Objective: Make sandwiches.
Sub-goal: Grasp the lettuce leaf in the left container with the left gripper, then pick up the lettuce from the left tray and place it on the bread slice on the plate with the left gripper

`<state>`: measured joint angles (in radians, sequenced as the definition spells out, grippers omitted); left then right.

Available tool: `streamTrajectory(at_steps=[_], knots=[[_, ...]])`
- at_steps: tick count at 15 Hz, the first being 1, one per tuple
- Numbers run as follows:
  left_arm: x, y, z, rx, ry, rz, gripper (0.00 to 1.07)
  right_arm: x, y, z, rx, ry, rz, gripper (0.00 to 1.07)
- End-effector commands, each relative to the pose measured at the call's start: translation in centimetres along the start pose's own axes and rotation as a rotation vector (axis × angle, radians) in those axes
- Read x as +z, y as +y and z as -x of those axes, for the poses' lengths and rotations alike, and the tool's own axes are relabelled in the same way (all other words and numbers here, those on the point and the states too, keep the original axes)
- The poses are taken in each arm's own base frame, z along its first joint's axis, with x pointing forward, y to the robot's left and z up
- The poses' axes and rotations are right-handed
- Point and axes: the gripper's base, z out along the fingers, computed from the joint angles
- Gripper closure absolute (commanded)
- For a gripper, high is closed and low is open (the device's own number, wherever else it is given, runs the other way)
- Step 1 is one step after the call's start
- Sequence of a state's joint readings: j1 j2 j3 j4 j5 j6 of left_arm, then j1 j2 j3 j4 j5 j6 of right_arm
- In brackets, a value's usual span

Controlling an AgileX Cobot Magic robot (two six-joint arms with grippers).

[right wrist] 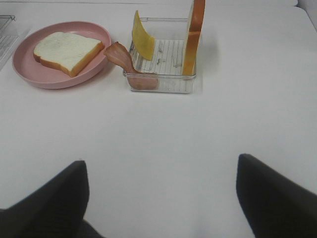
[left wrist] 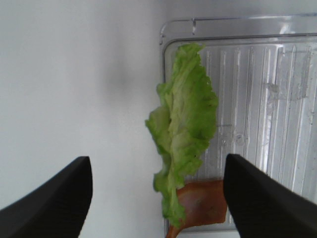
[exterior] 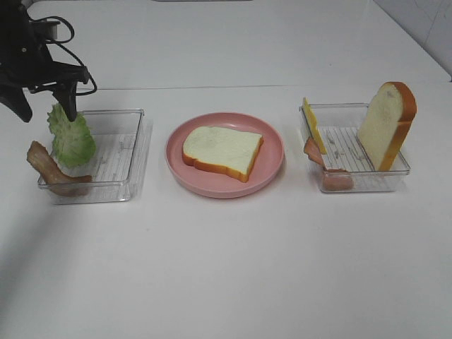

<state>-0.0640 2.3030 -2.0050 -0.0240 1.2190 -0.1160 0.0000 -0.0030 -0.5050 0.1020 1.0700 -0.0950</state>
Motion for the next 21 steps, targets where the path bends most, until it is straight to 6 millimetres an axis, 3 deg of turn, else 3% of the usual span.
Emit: streamTrajectory(at_steps=[1, 5, 8, 10, 12, 15, 17, 18, 19, 21], knots=[[1.5, -1.2, -0.1, -0.009, 0.014, -0.046, 0.37, -0.2, 0.0, -0.1, -0.007, -0.022, -0.001, 0.30], [1.8, -1.1, 0.1, -0.007, -0.005, -0.040, 0.54, -0.2, 0.0, -0.1, -0.007, -0.022, -0.001, 0.30], [1.8, -1.1, 0.2, 0.006, -0.008, -0.039, 0.82, -0.2, 0.0, -0.1, -0.007, -0.022, -0.001, 0.30], [1.8, -1.1, 0.2, 0.017, -0.008, -0.040, 0.89, -0.2, 0.0, -0.1, -0.007, -0.022, -0.001, 0.30], [1.8, -1.1, 0.2, 0.017, -0.008, -0.040, 1.06, -0.2, 0.0, -0.1, -0.007, -0.022, -0.001, 0.30], [1.8, -1.1, 0.2, 0.018, -0.007, -0.044, 1.07, -0.2, 0.0, -0.1, -0.007, -0.022, -0.001, 0.30], [0.6, -1.5, 0.5, 0.017, -0.019, -0.081, 1.07, -0.2, 0.0, -0.1, -0.007, -0.022, -0.001, 0.30], [-0.6, -1.9, 0.7, 0.017, -0.043, -0.124, 1.07, -0.2, 0.0, -0.1, -0.007, -0.022, -0.001, 0.30], [-4.1, -2.8, 1.4, 0.012, -0.139, -0.214, 1.07, -0.2, 0.0, -0.1, -0.007, -0.022, -0.001, 0.30], [-6.2, -3.8, 1.8, 0.004, -0.191, -0.325, 1.07, -0.2, 0.0, -0.1, -0.007, -0.022, -0.001, 0.30]])
